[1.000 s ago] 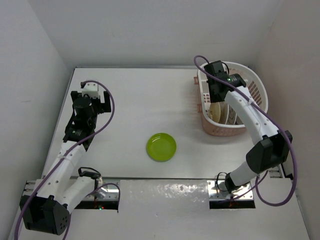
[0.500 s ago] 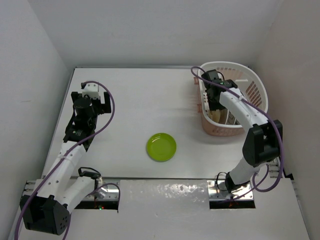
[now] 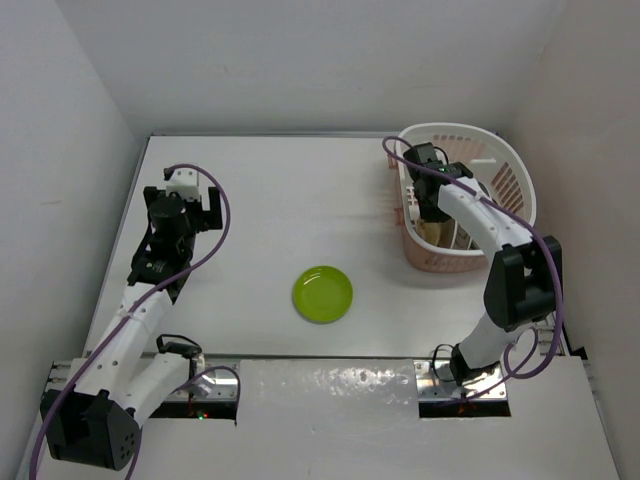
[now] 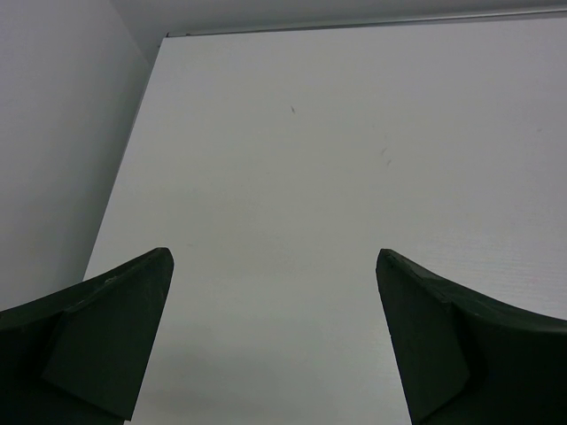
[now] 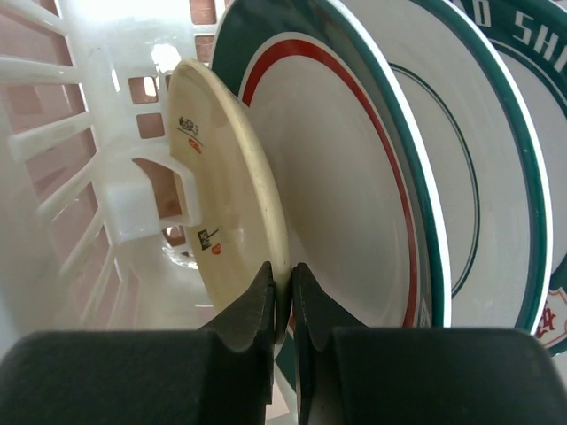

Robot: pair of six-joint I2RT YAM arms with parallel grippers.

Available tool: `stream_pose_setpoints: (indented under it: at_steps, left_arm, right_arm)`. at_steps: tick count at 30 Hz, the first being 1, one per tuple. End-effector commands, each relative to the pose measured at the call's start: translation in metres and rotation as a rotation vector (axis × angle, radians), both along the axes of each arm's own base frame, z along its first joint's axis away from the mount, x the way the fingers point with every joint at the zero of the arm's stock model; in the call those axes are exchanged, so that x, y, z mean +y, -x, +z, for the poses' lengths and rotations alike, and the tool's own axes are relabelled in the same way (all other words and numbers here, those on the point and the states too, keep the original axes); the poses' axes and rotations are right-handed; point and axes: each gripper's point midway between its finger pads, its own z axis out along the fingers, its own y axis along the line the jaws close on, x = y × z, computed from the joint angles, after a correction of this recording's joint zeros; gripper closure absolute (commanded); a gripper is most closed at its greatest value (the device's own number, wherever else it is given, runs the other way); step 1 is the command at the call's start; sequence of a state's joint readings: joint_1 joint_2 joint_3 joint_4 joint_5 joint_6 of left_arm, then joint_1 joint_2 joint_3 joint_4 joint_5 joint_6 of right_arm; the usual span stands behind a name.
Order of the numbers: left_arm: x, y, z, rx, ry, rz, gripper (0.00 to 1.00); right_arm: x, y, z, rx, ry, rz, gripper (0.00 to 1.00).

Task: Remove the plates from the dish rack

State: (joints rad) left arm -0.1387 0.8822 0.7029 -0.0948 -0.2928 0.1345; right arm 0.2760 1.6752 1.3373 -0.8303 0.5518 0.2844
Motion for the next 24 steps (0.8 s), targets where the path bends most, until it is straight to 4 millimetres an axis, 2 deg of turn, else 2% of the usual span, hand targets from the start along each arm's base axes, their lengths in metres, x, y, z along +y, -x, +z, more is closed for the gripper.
stream_pose_setpoints:
  at_steps: [1,6,16,19,20,21,22,24]
  left_arm:
    - [0.001,-0.001,0.011,-0.044,-0.006,0.004,0.03]
    - [0.002,-0.001,0.009,-0.047,-0.025,0.003,0.03]
    - [0.002,-0.003,0.011,-0.058,-0.04,-0.004,0.03]
    - [0.002,-0.004,0.013,-0.061,-0.044,-0.004,0.03]
    - [0.002,-0.004,0.013,-0.063,-0.044,-0.004,0.03]
    - [0.002,-0.004,0.013,-0.061,-0.044,-0.004,0.03]
    - [0.002,-0.004,0.013,-0.063,-0.046,-0.003,0.03]
    - [0.002,-0.004,0.014,-0.065,-0.042,-0.002,0.03]
  right_arm:
    - [0.001,-0.01,0.016,-0.072,0.001,0.013,1.0]
    - [0.0,-0.016,0.044,-0.137,0.029,0.021,1.0]
    - [0.001,-0.025,0.116,-0.282,0.205,0.041,1.0]
    - [0.003,-0.029,0.146,-0.335,0.254,0.046,1.0]
    - [0.005,-0.032,0.165,-0.378,0.256,0.043,1.0]
    - [0.007,-0.033,0.174,-0.396,0.253,0.048,1.0]
    - [0.007,-0.035,0.196,-0.441,0.253,0.042,1.0]
    - [0.01,-0.037,0.217,-0.487,0.248,0.047,1.0]
